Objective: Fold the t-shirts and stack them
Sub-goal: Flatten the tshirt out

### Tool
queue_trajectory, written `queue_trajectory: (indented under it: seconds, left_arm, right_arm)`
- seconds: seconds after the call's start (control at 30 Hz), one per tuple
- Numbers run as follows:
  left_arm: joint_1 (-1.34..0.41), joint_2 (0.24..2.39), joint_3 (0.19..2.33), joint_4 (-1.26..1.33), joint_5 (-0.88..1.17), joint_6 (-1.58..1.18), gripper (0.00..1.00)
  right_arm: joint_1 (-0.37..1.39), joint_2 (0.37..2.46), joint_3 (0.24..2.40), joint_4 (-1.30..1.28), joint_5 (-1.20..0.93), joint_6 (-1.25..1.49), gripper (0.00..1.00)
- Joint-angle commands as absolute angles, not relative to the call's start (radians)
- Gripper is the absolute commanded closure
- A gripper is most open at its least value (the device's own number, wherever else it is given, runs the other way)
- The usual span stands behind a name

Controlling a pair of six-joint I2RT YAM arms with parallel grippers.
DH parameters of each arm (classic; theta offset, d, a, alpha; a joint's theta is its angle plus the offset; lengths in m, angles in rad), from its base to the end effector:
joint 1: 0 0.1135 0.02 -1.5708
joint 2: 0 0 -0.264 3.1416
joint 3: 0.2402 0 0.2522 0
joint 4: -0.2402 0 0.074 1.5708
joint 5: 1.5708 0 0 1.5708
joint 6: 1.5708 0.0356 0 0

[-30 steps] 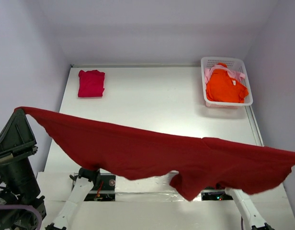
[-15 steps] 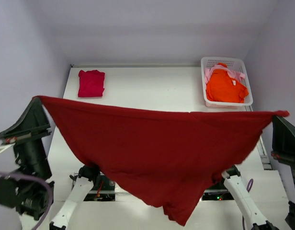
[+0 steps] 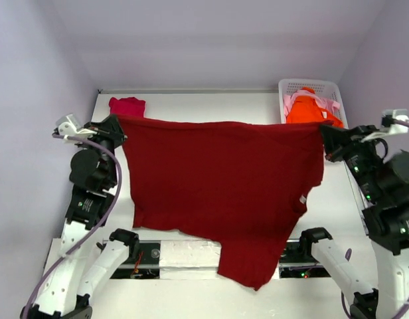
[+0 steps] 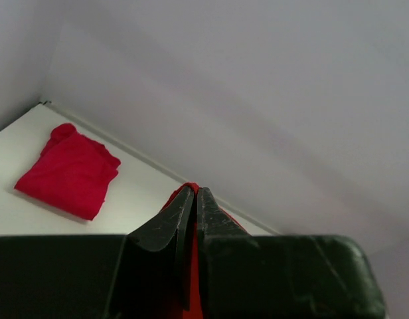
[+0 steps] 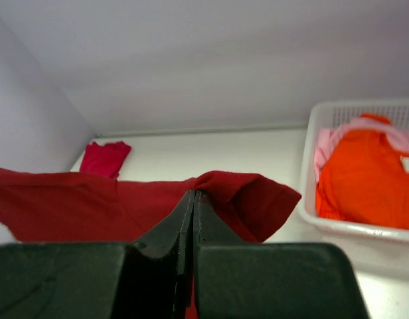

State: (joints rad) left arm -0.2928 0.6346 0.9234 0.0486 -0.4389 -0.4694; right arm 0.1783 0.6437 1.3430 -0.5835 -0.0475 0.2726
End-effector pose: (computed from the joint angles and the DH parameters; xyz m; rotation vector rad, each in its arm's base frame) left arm 0.1244 -0.0217 0.4325 -0.4887 1.1786 -0.3866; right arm 0.0652 0.0135 0.4882 0.0301 1.4674 0.4023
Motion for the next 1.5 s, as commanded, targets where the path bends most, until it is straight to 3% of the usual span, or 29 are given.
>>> queue_trajectory:
  seconds: [0.0,0.23,0.6,0.83,1.47]
  left_arm:
    - [-0.287,0.635,0.908,0.163,-0.483,-0.489,1.0]
    - [-0.287,0.656,0.868,0.179,-0.525,-0.491,1.0]
    - [-0.287,0.785,0.778,0.291,-0.494,-0.518,1.0]
    - [-0.287,1.058,0.842,0.359,-0.439,-0.528,1.0]
    - [-0.258,1.44,1.0,0.426,-0.416,-0.529,1.0]
  right_arm:
    - [0.183,0.646,1.289,-0.533,-0.035,0.334,1.0]
    - [0.183,0.68,1.126,-0.468,-0.064,0.383,1.0]
    - [0.183,0.728,1.057,-0.422,-0.063,0.399,1.0]
    - [0.183,0.874,1.09,-0.35,-0.025,0.399,1.0]
    - [0.183,1.245,1.209,-0.215,-0.003,0.393,1.0]
